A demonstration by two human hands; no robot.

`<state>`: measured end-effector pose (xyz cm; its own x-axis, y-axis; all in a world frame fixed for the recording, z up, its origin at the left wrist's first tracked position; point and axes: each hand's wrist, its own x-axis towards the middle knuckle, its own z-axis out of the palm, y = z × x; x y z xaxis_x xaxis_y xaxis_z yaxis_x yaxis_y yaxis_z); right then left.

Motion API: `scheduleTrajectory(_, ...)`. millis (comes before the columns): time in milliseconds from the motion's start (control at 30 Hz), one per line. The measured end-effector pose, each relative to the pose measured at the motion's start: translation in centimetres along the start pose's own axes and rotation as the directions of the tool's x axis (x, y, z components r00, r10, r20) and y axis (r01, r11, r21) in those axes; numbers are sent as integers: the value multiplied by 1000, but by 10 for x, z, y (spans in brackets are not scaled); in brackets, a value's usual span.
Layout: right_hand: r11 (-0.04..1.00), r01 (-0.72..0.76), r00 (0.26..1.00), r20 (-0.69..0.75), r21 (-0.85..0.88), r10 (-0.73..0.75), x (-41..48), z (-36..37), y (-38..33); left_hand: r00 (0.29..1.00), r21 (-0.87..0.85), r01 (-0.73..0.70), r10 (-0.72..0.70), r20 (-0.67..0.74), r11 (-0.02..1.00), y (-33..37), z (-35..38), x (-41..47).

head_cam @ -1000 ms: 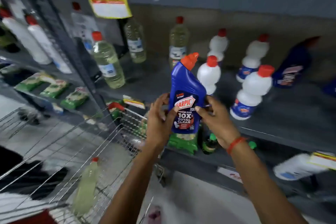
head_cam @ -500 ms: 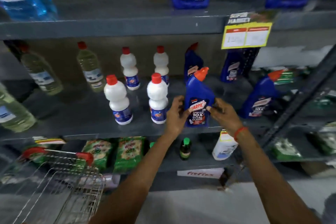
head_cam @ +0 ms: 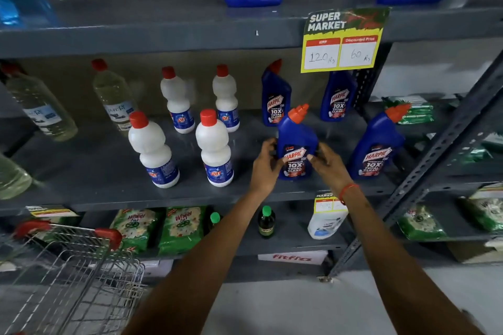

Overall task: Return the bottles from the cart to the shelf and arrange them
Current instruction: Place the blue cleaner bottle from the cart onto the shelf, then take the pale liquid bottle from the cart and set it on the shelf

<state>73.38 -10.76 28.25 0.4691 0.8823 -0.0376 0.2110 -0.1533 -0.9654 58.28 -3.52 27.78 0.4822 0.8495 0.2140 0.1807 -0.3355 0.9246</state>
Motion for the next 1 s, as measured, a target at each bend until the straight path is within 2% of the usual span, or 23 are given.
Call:
scheduleTrajectory(100,999,30,999,-24,-11,-30,-2,7,0,1000,22,-25,25,-9,999,2,2,-3)
scheduleTrajectory(167,994,98,977,-185,-36,-103,-12,21,-2,999,26,-48,48,-4,999,5,1,-9)
scheduleTrajectory(267,959,279,822,-504,-50,-265,-42,58,-9,996,19,-40,42,-81,999,7,-18,-26)
scheduleTrajectory(334,931,363,789,-523,-29,-323,-63,95,-20,978,13,-52,54,-201,999,8,-44,-46)
scheduleTrajectory(434,910,414,839,-395,18,-373,-86,159,-31,912,60,-124,138,-387,990,4,-95,-86)
scheduleTrajectory(567,911,401,910,-157,98,-384,-113,248,-38,843,155,-14,95,-530,988,-22,-175,-141)
scheduleTrajectory(634,911,404,914,4,78,-406,-126,296,-43,796,191,59,69,-602,980,-42,-216,-167)
scheduleTrajectory(734,922,378,890,238,87,-388,-146,379,-50,711,146,200,-41,-702,969,-76,-279,-208)
scheduleTrajectory(834,944,307,839,433,122,-329,-172,463,-55,589,88,303,-114,-800,949,-117,-341,-248)
scheduleTrajectory(901,966,241,799,547,90,-250,-188,516,-50,507,27,376,-181,-843,926,-145,-376,-275)
scheduleTrajectory(1001,988,142,720,692,-57,-63,-210,592,-33,344,-113,526,-333,-878,843,-193,-419,-317)
